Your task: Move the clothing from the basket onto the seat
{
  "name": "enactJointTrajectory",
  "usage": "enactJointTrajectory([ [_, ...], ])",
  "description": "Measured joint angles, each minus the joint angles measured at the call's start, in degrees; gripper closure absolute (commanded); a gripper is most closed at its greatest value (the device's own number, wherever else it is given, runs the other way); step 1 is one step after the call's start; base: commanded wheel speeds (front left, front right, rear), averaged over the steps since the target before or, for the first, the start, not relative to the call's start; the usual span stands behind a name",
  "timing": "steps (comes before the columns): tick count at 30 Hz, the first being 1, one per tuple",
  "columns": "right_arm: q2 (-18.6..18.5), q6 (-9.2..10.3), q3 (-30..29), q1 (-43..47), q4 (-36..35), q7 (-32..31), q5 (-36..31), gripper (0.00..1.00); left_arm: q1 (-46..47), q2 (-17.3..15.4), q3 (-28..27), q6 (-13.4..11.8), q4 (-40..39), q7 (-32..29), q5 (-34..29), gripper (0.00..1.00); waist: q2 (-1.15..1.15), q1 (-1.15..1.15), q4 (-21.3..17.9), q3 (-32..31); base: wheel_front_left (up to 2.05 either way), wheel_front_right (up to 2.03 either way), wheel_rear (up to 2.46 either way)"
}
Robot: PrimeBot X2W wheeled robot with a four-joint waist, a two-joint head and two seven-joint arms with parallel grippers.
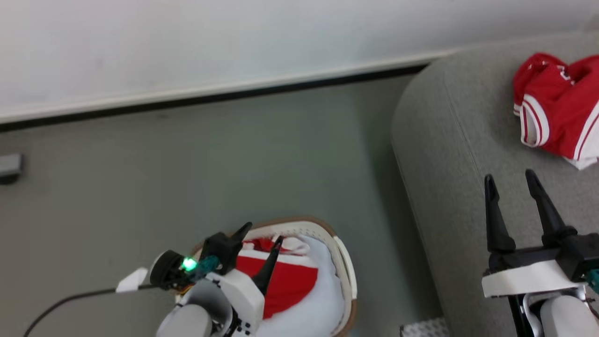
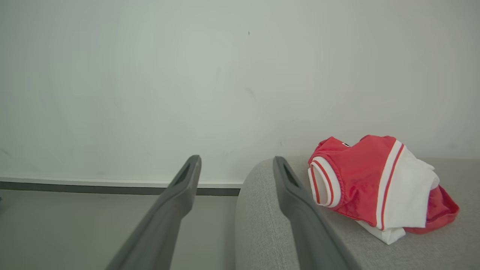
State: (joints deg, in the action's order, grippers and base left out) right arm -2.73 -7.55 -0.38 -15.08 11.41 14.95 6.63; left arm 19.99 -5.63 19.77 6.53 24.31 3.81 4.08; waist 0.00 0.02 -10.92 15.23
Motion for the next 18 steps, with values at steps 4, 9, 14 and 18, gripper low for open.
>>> enactJointTrajectory([
  [4, 0.0, 0.0, 1.2, -2.6, -1.0, 0.0, 1.4, 0.0, 3.6, -0.9, 2.0, 0.1, 3.8, -4.2, -1.2, 0.0, 0.0, 0.0, -2.4, 4.8, 0.0, 0.0, 0.0],
  [9, 0.0, 0.0, 2.5, -6.0, -2.5, 0.0, 3.9, 0.0, 6.7, -2.6, 3.9, 0.5, 8.5, -8.1, -2.9, 0.0, 0.0, 0.0, -5.3, 10.9, 0.0, 0.0, 0.0],
  [14, 0.0, -0.01, 3.7, -9.2, -4.3, 0.0, 6.6, 0.0, 9.4, -4.4, 4.3, 0.5, 13.1, -10.3, -3.3, 0.0, 0.0, 0.0, -8.1, 17.0, 0.0, 0.0, 0.0],
  [18, 0.0, 0.0, 3.8, -11.6, -5.5, 0.0, 8.2, 0.0, 11.8, -5.8, 4.2, 0.2, 16.0, -11.2, -3.6, 0.0, 0.0, 0.0, -10.1, 21.7, 0.0, 0.0, 0.0],
])
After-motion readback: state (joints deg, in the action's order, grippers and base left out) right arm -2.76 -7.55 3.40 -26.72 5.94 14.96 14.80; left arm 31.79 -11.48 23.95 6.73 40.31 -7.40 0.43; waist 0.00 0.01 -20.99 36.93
